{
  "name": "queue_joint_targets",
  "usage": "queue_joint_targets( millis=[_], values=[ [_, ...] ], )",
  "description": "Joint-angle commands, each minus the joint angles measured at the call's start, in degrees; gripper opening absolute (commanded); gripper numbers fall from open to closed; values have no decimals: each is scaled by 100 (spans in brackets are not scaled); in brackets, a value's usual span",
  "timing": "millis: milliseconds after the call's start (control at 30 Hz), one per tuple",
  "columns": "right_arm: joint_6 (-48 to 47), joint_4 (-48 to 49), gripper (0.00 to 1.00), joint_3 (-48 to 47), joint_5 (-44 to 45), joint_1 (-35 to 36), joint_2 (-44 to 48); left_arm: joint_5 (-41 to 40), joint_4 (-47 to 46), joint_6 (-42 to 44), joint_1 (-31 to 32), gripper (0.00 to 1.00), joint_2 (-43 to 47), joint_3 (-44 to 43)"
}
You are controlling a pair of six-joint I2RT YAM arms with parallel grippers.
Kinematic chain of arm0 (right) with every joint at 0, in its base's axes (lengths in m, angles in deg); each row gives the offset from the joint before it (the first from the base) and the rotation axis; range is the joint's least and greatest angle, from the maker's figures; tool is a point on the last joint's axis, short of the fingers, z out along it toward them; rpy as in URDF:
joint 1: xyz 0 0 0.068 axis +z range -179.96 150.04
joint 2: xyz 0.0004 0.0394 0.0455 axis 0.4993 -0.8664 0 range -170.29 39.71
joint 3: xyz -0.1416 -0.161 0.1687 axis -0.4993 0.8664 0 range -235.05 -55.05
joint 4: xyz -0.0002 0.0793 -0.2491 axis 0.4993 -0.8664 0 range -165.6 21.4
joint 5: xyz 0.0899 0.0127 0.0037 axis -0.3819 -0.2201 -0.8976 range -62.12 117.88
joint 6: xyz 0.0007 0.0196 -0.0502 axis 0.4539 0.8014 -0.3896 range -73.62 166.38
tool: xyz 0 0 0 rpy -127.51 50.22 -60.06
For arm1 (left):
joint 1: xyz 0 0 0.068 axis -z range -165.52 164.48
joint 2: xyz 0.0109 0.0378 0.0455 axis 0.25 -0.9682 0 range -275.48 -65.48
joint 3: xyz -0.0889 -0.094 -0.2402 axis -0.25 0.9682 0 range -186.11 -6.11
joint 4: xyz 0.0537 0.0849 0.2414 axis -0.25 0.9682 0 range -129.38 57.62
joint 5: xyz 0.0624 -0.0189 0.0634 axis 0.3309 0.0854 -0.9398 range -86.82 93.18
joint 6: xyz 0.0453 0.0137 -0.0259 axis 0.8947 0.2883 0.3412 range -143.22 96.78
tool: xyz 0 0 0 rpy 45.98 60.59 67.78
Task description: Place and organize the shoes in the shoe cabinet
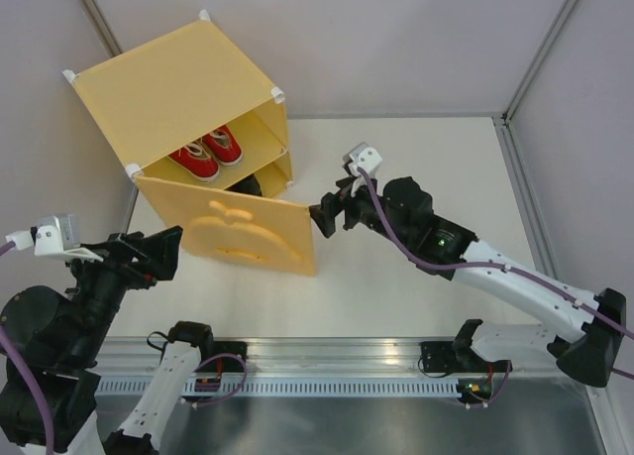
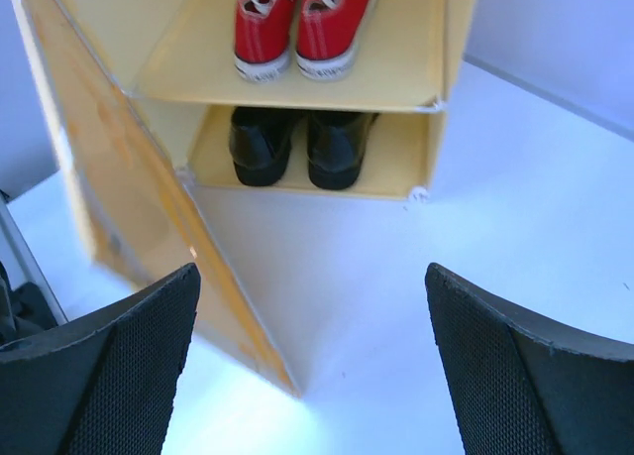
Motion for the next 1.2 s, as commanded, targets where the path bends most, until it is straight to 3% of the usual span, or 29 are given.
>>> queue_joint_targets(
  millis=[0, 100, 333, 600, 867, 1167],
  values=[
    [-32, -635, 98, 374, 586, 14, 818, -589, 558, -187, -14, 89, 246, 337],
    [38, -1013, 98, 725, 877, 14, 1486, -361, 620, -249, -14, 88, 378, 758],
    [477, -1769, 98, 1394, 2466, 14, 2956, -46, 384, -345, -14, 92, 335, 1673],
    [873, -2578, 98, 1675, 3136, 14, 4362, -70, -1170, -855, -14, 90, -359, 2746],
    [1216, -3316, 98, 1632, 3259, 14, 4855, -958, -2631, -1294, -14, 90, -1194, 3142],
    [1242, -3835, 98, 1368, 3611, 14, 5251, -1678, -4080, -2075, -14, 95, -1441, 3871]
  ],
)
